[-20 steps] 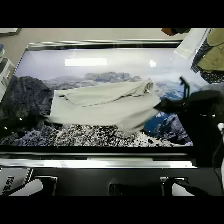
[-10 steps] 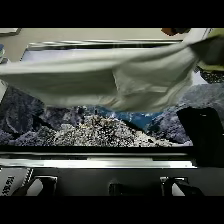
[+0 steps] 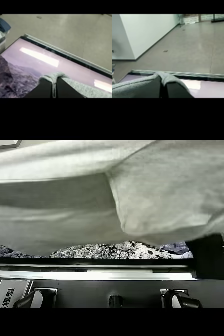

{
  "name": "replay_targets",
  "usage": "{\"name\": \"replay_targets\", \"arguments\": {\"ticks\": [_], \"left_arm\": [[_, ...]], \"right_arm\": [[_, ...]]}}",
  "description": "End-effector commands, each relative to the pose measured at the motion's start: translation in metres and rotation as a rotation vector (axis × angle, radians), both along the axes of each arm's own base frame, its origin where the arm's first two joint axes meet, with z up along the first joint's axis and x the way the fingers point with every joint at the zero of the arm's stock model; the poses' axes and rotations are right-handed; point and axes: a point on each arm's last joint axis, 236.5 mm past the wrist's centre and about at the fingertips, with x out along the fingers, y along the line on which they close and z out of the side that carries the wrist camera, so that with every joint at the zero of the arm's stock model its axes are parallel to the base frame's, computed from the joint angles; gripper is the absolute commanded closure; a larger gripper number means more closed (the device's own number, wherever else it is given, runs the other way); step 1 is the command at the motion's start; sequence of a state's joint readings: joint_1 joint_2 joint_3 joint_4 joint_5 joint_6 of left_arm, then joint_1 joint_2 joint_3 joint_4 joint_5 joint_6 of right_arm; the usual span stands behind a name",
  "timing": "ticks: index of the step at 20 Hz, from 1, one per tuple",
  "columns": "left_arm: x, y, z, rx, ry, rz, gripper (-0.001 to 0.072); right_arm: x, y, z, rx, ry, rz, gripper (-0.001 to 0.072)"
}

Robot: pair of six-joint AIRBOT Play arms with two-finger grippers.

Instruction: Fold the clothes and pants, and hang the long-sleeved shirts on hangers.

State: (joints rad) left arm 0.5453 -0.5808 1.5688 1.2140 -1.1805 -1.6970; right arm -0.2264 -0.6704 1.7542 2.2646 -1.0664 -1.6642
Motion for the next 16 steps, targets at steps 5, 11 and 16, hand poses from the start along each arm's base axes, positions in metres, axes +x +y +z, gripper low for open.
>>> {"name": "replay_targets", "arguments": {"ticks": [5, 11, 16], "left_arm": [[0.099, 0.008, -0.092, -0.118, 0.244, -0.196, 0.0694], [0.248, 0.002, -0.267, -0.214, 0.511, -0.324, 0.0694], [0.323, 0.0, -0.388, -0.253, 0.57, -0.276, 0.0694]], "right_arm": [[0.105, -0.018, -0.07, 0.194, 0.34, 0.031, 0.0679], [0.278, -0.019, -0.293, 0.212, 0.871, 0.094, 0.0679], [0.378, -0.009, -0.45, 0.25, 0.96, -0.014, 0.068]]}}
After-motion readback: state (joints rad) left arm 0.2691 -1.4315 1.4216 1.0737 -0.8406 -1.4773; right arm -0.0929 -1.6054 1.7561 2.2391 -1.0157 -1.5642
